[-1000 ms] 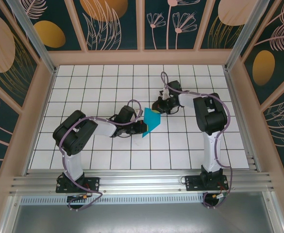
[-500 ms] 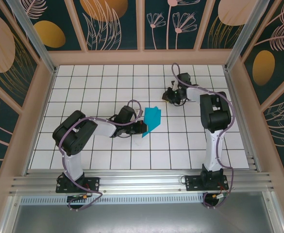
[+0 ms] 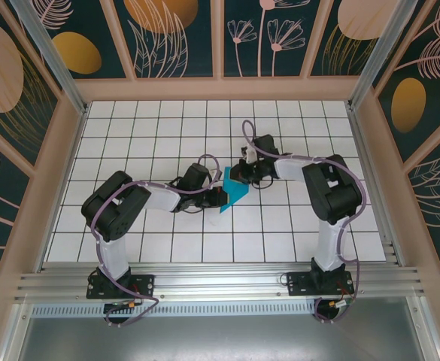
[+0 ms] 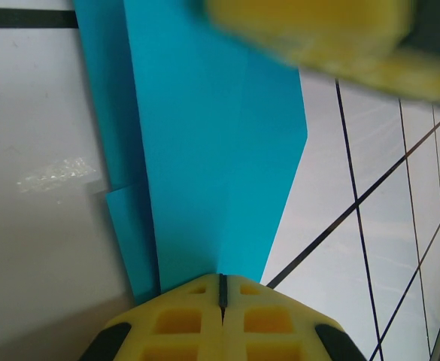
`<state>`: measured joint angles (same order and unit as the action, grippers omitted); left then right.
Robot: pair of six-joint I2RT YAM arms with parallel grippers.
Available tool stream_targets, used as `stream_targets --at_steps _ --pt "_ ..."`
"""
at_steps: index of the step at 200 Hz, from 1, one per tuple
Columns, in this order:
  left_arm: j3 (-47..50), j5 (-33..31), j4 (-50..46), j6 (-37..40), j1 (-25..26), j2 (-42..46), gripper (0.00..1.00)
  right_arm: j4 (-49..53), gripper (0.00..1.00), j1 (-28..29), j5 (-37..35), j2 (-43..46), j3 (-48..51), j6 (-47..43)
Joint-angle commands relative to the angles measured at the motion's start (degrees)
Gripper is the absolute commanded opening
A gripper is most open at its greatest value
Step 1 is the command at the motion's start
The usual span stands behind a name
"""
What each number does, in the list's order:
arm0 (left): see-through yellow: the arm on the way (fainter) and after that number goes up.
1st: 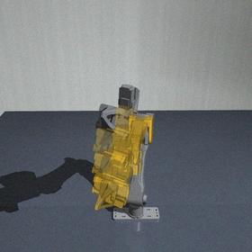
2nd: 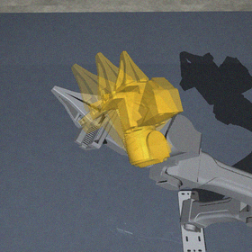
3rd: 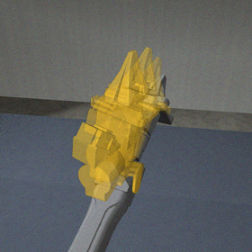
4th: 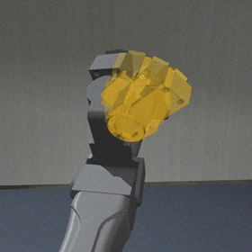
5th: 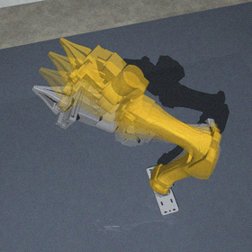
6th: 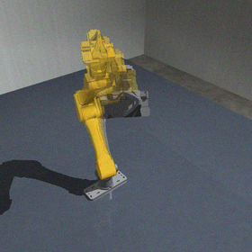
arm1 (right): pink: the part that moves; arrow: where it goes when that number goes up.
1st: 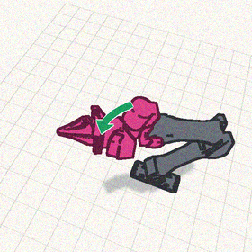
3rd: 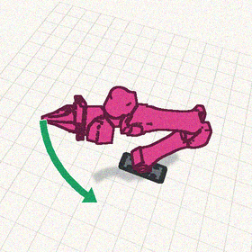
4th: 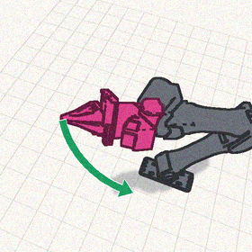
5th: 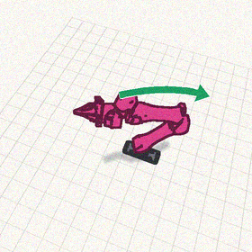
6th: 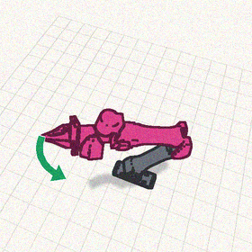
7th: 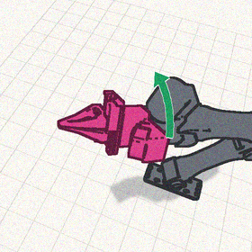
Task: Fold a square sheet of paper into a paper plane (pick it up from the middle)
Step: Fourth fold the wing at the center of the table.
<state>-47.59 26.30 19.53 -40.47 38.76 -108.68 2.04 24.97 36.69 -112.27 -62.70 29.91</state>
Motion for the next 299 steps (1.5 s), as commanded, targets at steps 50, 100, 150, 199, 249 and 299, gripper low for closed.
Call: stream_targets --at_steps 50,100,150,199,249,299 --pt "4.61 -3.01 -16.29 3.16 -0.67 -0.91 0.0 2.02 0.09 -0.09 -7.8 -6.15 1.42 -0.03" --pt "6.45 0.63 -19.98 5.39 -0.65 2.7 0.0 2.5 0.08 -0.01 -9.34 -6.4 2.05 0.16" --pt "7.62 -0.3 -23.22 6.55 -0.55 4.12 0.0 2.54 0.08 -0.01 -9.01 -6.72 1.61 0.15" --pt "3.11 -5.42 -21.34 1.29 -0.55 13.98 0.0 2.35 0.08 0.26 -8.91 -6.59 2.31 0.32" --pt "-3.49 7.74 -12.71 -1.76 -0.44 9.48 0.06 1.85 0.08 0.26 -9.07 -7.03 2.77 0.58" --pt "-5.04 9.93 -13.5 -1.21 0.4 1.54 0.06 2.07 0.08 0.26 -9.26 -7.1 2.91 0.41"
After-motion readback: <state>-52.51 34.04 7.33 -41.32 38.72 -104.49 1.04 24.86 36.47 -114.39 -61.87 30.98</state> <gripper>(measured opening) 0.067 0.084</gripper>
